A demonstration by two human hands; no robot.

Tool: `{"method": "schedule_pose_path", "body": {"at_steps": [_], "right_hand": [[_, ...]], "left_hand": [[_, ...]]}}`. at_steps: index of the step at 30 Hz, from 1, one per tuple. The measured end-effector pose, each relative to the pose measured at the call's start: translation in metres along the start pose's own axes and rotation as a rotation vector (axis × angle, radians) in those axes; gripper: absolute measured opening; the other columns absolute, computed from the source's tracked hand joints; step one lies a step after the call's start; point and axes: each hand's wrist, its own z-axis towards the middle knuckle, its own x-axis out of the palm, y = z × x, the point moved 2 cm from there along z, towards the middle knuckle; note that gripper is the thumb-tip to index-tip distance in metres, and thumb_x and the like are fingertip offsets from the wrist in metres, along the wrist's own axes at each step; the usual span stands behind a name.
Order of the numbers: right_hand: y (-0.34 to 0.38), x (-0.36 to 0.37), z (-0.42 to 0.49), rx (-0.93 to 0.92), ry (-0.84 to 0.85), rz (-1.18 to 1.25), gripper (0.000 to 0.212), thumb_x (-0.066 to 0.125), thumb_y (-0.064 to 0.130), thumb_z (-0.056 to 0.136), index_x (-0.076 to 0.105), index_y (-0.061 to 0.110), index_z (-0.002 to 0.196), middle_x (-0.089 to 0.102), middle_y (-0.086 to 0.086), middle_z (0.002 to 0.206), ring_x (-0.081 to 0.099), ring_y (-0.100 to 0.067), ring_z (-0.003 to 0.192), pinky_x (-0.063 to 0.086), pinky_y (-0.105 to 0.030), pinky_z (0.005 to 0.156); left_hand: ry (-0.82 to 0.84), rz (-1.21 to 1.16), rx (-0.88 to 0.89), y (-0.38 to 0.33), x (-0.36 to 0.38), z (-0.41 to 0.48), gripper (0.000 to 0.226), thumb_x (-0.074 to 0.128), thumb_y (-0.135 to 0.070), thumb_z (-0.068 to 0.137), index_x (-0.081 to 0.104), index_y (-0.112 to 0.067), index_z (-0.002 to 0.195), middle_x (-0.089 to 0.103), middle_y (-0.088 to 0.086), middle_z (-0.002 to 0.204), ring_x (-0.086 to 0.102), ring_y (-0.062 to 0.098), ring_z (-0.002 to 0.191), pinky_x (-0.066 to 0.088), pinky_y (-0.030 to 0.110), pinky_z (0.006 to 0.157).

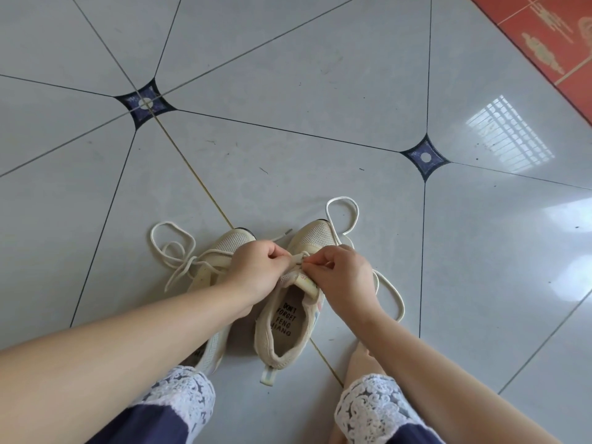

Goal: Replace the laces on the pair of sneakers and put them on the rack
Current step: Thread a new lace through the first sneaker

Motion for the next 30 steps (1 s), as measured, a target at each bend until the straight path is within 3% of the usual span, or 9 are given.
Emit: {"method": "schedule_pose_path", "body": {"at_steps": [4,10,15,18,23,26,30], "right_hand": [[-0.001,0.000,0.001,-0.002,0.024,-0.013,0.019,0.072,0.019,0.076,0.061,0.029,0.064,0.054,0.015,0.074,0.051,0.004,0.067,0.035,-0.001,0.060],[-0.003,0.003,-0.001,0.034,0.018,0.054,0.023,0.070,0.021,0.076,0.058,0.031,0.060,0.060,0.010,0.074,0.054,-0.002,0.069,0.036,-0.008,0.057],[-0.006,0.005,-0.005,0.073,-0.013,0.159,0.012,0.070,0.018,0.075,0.064,0.021,0.065,0.063,0.003,0.076,0.056,-0.008,0.070,0.040,-0.011,0.061],[-0.004,0.009,-0.009,0.044,-0.013,0.154,0.019,0.071,0.019,0.075,0.061,0.029,0.063,0.062,0.005,0.077,0.058,-0.010,0.079,0.045,-0.021,0.070],[-0.005,0.009,-0.012,0.023,-0.010,0.058,0.028,0.070,0.016,0.074,0.054,0.030,0.056,0.055,0.015,0.064,0.053,-0.004,0.072,0.037,-0.009,0.060],[-0.008,0.009,-0.014,0.060,-0.042,0.103,0.029,0.069,0.014,0.074,0.053,0.029,0.055,0.057,0.012,0.063,0.052,-0.004,0.068,0.036,-0.008,0.057],[-0.008,0.012,-0.014,0.088,-0.034,0.108,0.026,0.067,0.015,0.075,0.054,0.027,0.057,0.062,0.001,0.073,0.055,-0.010,0.070,0.038,-0.015,0.060]], "left_hand": [[-0.015,0.003,0.009,0.000,0.000,-0.001,0.015,0.069,-0.025,0.077,0.065,-0.025,0.063,0.067,-0.012,0.074,0.060,0.005,0.077,0.046,0.024,0.071],[-0.001,-0.030,0.021,-0.001,0.001,-0.002,0.018,0.068,-0.018,0.078,0.065,-0.023,0.061,0.068,-0.013,0.077,0.061,0.003,0.080,0.045,0.019,0.072],[0.003,-0.031,0.025,-0.003,0.003,-0.003,0.018,0.067,-0.016,0.078,0.065,-0.022,0.061,0.069,-0.011,0.079,0.062,0.006,0.081,0.046,0.022,0.077],[0.006,-0.024,0.022,-0.002,0.004,-0.005,0.020,0.063,-0.013,0.079,0.066,-0.023,0.063,0.068,-0.013,0.078,0.060,0.002,0.079,0.045,0.019,0.073],[0.005,-0.053,0.017,0.000,0.004,-0.008,0.019,0.062,-0.011,0.079,0.066,-0.020,0.064,0.066,-0.016,0.074,0.057,-0.005,0.070,0.042,0.007,0.059],[0.009,-0.071,0.020,0.000,0.004,-0.009,0.019,0.063,-0.011,0.080,0.065,-0.020,0.064,0.065,-0.017,0.075,0.056,-0.006,0.071,0.038,-0.001,0.054],[0.011,-0.096,-0.008,0.001,0.006,-0.010,0.017,0.061,-0.009,0.081,0.066,-0.019,0.068,0.064,-0.017,0.076,0.055,-0.007,0.073,0.041,0.001,0.056]]}}
